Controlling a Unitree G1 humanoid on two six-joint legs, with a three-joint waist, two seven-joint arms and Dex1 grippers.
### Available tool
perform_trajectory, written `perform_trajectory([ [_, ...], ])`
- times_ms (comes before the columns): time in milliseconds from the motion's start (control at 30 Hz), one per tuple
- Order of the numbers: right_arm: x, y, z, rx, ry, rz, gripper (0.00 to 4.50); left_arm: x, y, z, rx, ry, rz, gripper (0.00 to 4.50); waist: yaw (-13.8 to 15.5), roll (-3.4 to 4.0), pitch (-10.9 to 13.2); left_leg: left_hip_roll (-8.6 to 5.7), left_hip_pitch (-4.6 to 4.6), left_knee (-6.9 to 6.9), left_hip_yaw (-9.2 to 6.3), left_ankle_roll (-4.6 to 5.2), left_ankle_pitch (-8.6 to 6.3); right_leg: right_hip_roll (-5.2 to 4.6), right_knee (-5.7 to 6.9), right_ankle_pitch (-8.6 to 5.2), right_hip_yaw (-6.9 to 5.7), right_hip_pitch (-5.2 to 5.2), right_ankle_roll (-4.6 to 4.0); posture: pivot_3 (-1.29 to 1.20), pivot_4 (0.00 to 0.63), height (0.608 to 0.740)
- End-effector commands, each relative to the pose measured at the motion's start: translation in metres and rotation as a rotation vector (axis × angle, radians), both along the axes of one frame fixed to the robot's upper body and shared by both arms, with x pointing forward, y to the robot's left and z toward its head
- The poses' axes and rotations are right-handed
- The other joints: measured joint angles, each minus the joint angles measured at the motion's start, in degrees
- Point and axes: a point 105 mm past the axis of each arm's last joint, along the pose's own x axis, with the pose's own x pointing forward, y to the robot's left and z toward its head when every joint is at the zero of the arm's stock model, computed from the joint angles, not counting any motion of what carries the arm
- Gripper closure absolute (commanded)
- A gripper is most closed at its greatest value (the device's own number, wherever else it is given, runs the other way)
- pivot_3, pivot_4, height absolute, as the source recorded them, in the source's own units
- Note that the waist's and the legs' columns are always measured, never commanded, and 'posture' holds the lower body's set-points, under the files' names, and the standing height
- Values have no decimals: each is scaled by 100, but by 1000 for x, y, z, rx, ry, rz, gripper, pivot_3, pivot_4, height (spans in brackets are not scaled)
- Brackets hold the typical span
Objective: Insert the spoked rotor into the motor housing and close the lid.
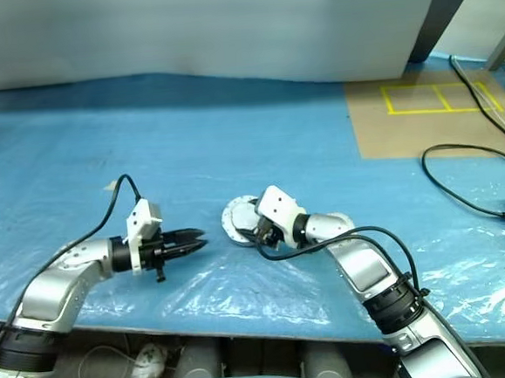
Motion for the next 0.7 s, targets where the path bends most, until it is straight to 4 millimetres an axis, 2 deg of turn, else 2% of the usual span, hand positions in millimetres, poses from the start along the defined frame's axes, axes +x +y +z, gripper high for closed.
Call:
perform_trajectory([
  [33, 2, -17, -28, -66, 115, -70, 1551, 9, -14, 8, -16, -85, 8, 3360, 1, -1, 0, 0, 3, -1, 0, 1, 0, 0, -2, -1, 2, 2, 1, 0, 150, 740],
  [133, 4, -18, -26, -68, 113, -72, 1551, 13, -23, 8, -42, -85, 9, 3360, -1, -2, -1, -1, 2, -2, 1, 0, 0, 0, -5, -1, 8, 1, 1, 0, 150, 740],
  [167, 5, -19, -26, -68, 113, -73, 1550, 13, -26, 7, -42, -82, 5, 3730, -2, -2, -1, -1, 2, -3, 2, 0, 0, 1, -5, 0, 8, 0, 1, 0, 150, 740],
  [267, 5, -20, -25, -68, 113, -76, 1550, 13, -30, 4, -39, -81, -6, 4449, -2, -2, -1, -1, 0, -5, 3, 0, 0, 2, -5, 0, 10, -4, 1, 0, 150, 740],
  [433, 4, -23, -25, -64, 117, -87, 1550, 17, -30, -13, 48, -87, -9, 4449, 8, -2, -1, -2, -1, -7, 4, 0, 0, 1, -8, -1, 10, -4, 2, 0, 150, 740],
  [700, -1, -24, -24, -43, 135, -96, 1550, 21, -39, -21, 27, -88, 19, 4449, 33, 2, -9, -4, 0, -13, 4, 1, -1, -6, -23, -3, 12, 4, 5, 0, 150, 740],
])
